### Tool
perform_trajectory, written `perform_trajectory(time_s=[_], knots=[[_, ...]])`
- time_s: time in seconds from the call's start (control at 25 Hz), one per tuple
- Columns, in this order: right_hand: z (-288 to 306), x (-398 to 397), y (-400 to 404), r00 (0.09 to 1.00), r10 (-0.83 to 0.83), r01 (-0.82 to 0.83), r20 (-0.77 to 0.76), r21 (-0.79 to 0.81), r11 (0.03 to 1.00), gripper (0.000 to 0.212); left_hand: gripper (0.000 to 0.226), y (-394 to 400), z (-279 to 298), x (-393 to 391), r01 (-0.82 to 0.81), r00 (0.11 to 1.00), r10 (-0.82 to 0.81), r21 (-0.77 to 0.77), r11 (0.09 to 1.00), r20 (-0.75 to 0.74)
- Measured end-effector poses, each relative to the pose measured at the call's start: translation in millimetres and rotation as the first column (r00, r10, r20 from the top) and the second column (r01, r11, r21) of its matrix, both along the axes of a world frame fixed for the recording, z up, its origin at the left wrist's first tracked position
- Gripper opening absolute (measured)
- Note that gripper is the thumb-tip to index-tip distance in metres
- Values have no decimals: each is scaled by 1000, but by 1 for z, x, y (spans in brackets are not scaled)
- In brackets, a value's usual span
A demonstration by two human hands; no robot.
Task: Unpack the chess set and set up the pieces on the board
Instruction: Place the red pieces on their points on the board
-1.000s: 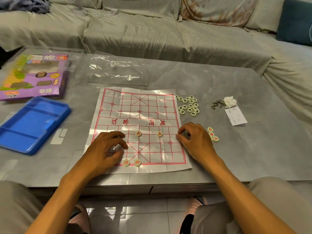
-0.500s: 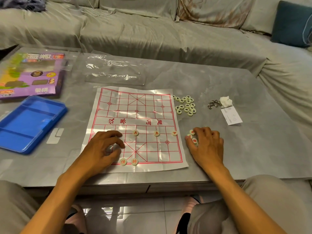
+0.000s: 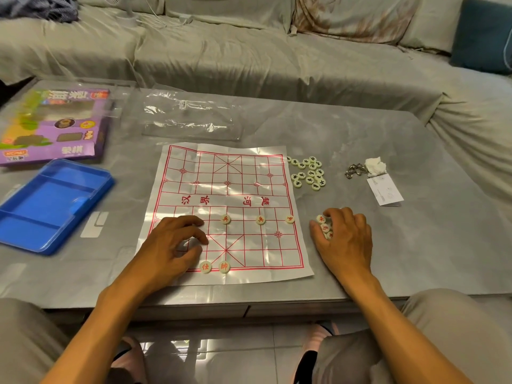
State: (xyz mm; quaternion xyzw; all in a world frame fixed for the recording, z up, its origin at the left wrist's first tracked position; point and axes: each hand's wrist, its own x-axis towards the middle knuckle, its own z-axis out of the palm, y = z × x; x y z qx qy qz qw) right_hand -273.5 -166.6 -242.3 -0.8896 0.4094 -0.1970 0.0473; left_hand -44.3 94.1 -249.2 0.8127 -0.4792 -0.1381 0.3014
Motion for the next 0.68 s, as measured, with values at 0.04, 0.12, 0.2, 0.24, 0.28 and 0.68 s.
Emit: perform_trajectory(time_s=[0.04,0.12,0.2,0.24,0.28,0.68], knots=[[0,0,2,1000,3,-3,-26,1,1000,31,23,0,0,0,-1,1000,1,1,1000,2],[0,3,1,999,28,-27,-42,21,999,26,23,0,-1,0,2,1000,-2,2,1000,2],[0,4,0,997,73,-73,-9,44,996,19,24,0,-1,0,13,1000,-13,3,1000,7],[0,3,1,995,102,-102,7,43,994,16,24,0,-1,0,13,1000,-13,5,1000,11],[0,3,2,992,128,-129,21,40,991,13,24,0,0,0,9,1000,-9,6,1000,13],[12,-7,1,988,153,-154,20,144,977,12,15,0,-1,-1,-11,997,11,-10,1000,73]])
